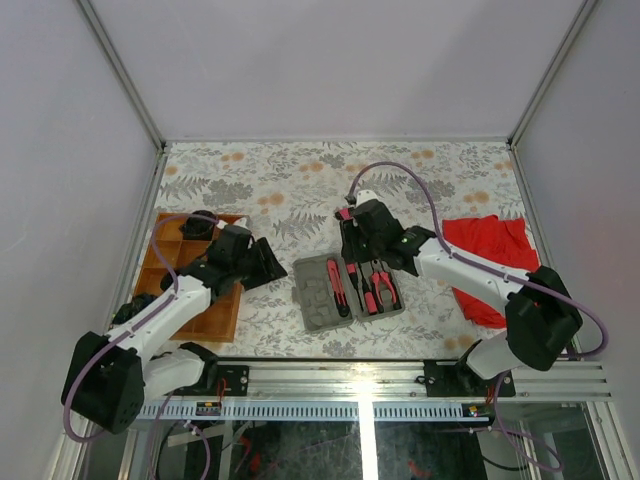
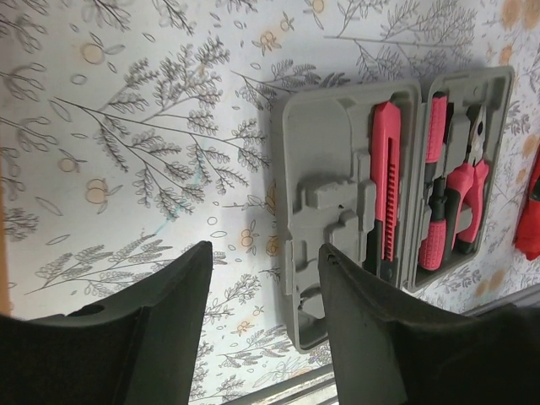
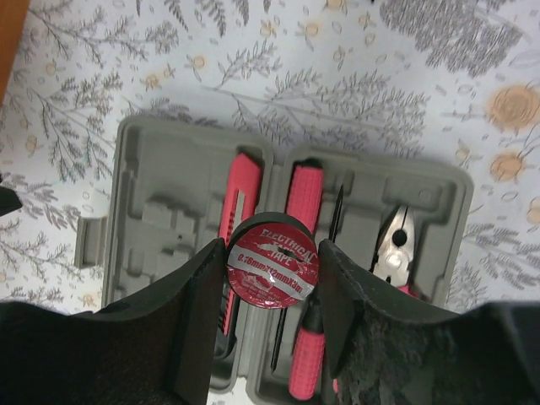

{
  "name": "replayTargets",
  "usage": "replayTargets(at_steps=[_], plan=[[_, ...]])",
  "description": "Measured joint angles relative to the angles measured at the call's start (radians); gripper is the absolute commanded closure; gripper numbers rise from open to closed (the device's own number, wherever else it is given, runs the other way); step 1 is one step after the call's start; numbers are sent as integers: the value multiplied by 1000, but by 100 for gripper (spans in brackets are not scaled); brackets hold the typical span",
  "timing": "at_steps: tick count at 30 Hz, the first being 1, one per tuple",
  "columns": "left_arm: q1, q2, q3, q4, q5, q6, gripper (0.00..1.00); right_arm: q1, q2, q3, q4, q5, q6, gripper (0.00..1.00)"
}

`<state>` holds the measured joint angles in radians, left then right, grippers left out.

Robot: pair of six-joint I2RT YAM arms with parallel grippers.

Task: Sort the tools into containers
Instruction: Place the engineering item in the storage box.

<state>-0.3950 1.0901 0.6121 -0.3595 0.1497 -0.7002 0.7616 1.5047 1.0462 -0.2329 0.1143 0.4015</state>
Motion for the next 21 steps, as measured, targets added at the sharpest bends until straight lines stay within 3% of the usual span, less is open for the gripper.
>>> replayTargets(at_steps=[12, 21], plan=[[-41, 115, -78, 172, 65, -51, 58, 82, -88, -174, 32, -4, 126, 63], [-49, 193, -103, 281, 120, -78, 69, 136, -90, -192, 68, -10, 189, 64]])
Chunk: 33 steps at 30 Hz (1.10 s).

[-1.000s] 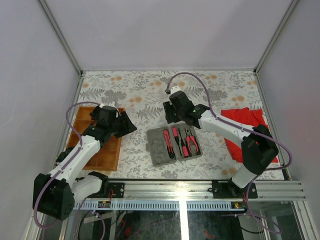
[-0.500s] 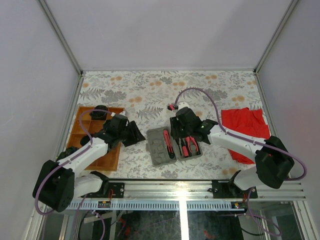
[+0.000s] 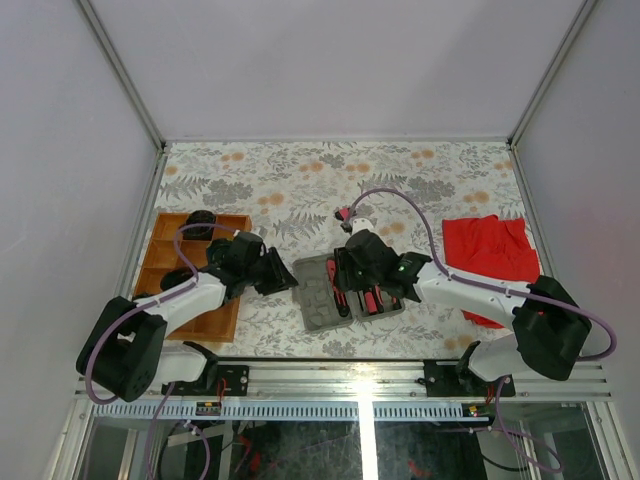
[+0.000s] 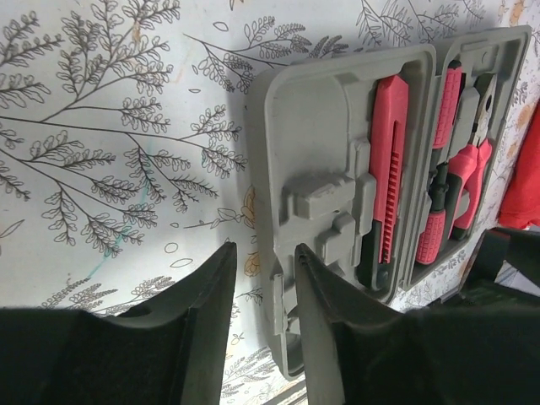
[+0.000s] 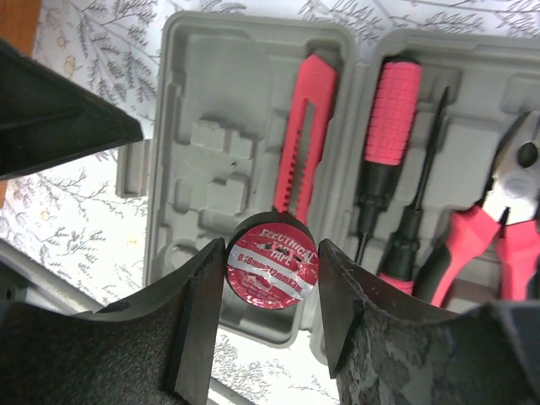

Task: Sort the tools into containers
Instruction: Place the engineering item in the storage box.

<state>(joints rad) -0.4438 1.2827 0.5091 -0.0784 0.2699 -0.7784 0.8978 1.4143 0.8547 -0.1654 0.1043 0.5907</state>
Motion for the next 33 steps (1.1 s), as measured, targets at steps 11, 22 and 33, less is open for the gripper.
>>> replayTargets(at_steps=[11, 22, 33], plan=[[-6, 1, -71, 91, 49, -10, 79, 137, 60, 7, 25, 12, 66, 65], [-6, -6, -119, 167, 78, -21, 80, 242, 177, 80, 5, 42, 91, 64], [-6, -2, -121, 172, 84, -22, 80, 267, 238, 114, -35, 43, 92, 62]])
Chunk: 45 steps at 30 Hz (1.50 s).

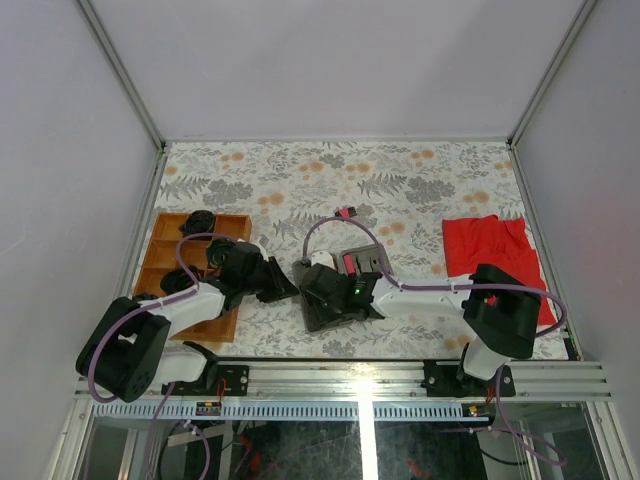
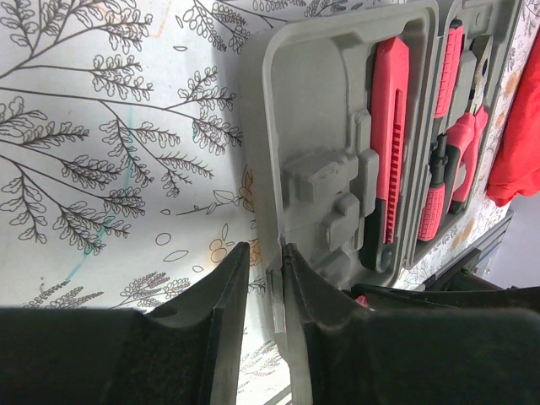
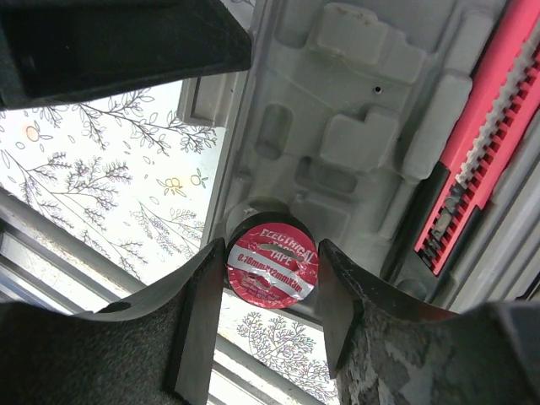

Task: Sort the tools into containers
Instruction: Place the engineering item in the storage box.

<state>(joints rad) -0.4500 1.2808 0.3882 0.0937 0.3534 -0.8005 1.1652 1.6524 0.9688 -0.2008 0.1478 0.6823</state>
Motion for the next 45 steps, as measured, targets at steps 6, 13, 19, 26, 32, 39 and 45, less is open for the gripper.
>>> replayTargets(at_steps=[6, 13, 19, 26, 32, 39, 45], plan=[[0, 1, 0, 0, 0, -3, 80, 12, 41, 17, -3, -8, -1, 57], [0, 8, 0, 5, 3, -11, 79, 21, 56, 29, 0, -20, 0, 35], [0, 15, 0, 16, 6, -11, 79, 26, 56, 38, -23, -18, -1, 32], [0, 17, 0, 19, 7, -12, 79, 26, 55, 44, -53, 7, -1, 37], [0, 18, 0, 19, 7, -12, 80, 26, 37, 43, -57, 38, -5, 58], [0, 25, 4, 21, 8, -12, 80, 26, -19, 43, -58, 89, 4, 66], [0, 37, 9, 25, 11, -12, 80, 26, -18, 43, -78, 99, 4, 73]])
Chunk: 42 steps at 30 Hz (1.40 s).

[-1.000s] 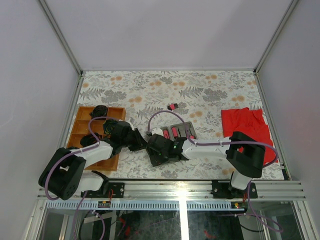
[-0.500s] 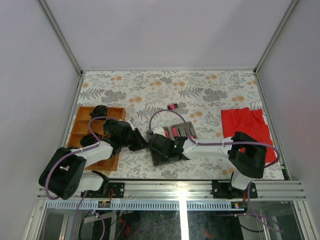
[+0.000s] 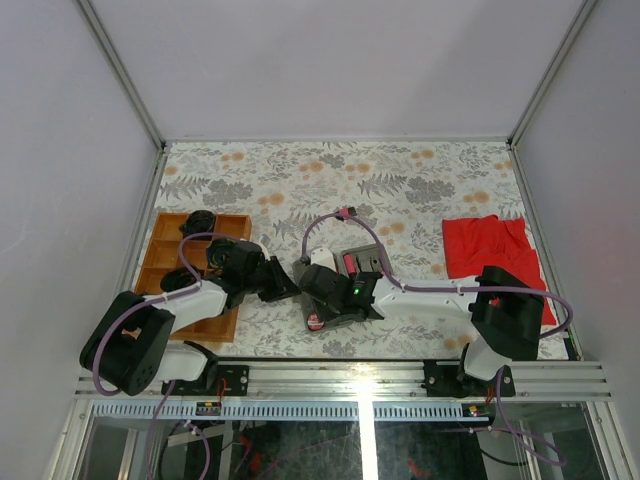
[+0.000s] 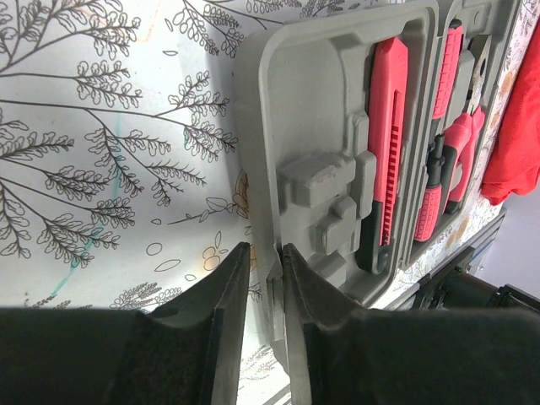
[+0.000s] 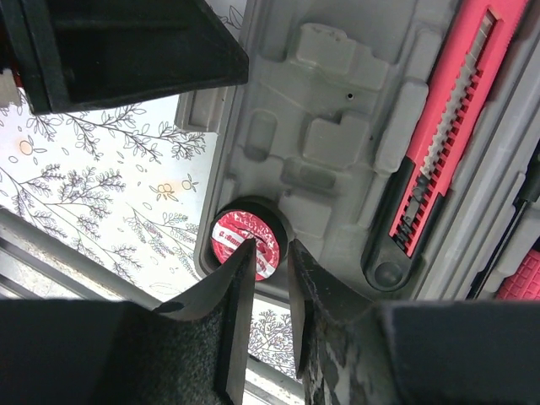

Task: Sort the tools into containers
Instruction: Place the engineering item in the storage box.

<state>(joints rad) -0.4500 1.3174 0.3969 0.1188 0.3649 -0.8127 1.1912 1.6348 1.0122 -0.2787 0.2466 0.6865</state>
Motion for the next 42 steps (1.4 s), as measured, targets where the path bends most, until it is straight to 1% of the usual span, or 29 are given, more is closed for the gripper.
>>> replayTargets(at_steps=[4, 13, 23, 32, 35, 36, 38, 40, 42], plan=[[0, 3, 1, 1, 3, 0, 80, 0, 3, 0, -6, -2, 0, 75], [0, 4, 1, 1, 3, -2, 80, 0, 19, 0, -10, -5, -2, 76], [-1, 40, 22, 0, 10, -2, 81, 0, 56, 0, -24, -28, -9, 76], [-3, 48, 27, 0, 13, -2, 81, 0, 74, 0, -22, -31, -14, 83], [-4, 49, 27, 0, 13, -2, 81, 0, 74, 0, -23, -31, -16, 84], [-5, 49, 27, 0, 13, -2, 81, 0, 74, 0, -23, -31, -17, 83], [-6, 48, 27, 0, 13, -2, 73, 0, 75, 0, -22, -31, -17, 83], [-6, 48, 27, -3, 13, -2, 60, 0, 75, 0, -22, -31, -17, 83], [-7, 44, 27, -11, 14, -2, 51, 0, 75, 0, -21, -31, -17, 82]])
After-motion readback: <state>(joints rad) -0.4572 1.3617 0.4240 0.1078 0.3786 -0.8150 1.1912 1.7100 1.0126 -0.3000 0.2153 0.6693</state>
